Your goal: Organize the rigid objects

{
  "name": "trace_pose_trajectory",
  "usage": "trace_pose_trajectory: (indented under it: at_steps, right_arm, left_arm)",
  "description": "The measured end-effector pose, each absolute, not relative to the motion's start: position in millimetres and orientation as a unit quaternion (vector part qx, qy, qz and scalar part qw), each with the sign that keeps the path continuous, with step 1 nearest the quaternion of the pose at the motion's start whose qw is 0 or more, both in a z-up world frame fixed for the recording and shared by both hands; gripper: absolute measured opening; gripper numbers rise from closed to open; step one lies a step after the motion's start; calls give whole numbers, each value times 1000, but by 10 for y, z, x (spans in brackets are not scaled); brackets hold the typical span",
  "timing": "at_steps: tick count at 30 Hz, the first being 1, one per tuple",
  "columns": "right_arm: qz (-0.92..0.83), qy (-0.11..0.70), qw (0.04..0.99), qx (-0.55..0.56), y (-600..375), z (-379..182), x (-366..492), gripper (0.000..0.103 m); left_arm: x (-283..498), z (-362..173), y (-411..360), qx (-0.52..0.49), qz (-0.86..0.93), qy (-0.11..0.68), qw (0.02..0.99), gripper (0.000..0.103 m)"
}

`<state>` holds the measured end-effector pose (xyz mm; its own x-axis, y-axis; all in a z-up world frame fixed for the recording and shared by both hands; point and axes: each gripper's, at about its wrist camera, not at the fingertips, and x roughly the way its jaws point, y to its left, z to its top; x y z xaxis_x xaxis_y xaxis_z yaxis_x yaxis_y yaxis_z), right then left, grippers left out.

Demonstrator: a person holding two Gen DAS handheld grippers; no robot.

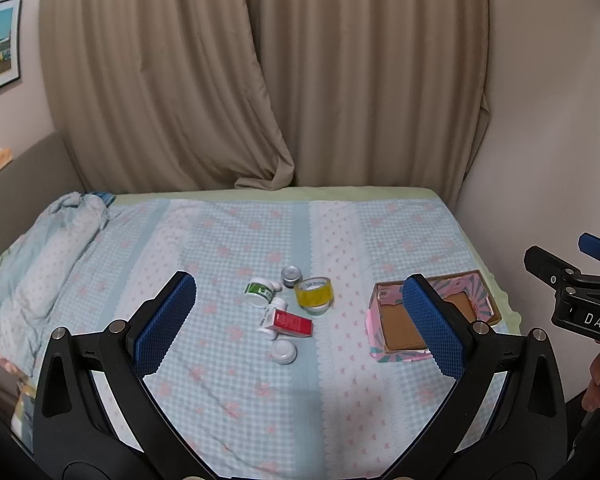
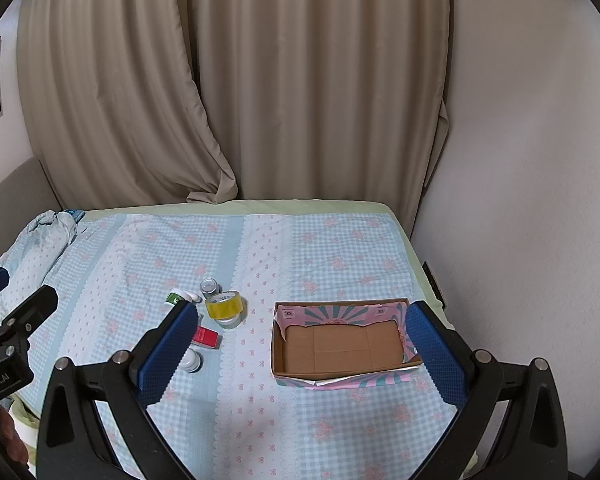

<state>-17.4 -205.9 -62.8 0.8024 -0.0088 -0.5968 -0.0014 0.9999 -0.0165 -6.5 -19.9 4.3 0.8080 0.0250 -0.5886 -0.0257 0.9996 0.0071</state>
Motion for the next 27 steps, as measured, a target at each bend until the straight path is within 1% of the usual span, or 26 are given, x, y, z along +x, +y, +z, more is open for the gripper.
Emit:
trace_pose_trajectory:
  at_steps: [27]
  right_arm:
    - [7,316,949,-10,-1989,-657,-159,103]
  left_arm:
    - [-59,43,-175,-4,14,308,951,102]
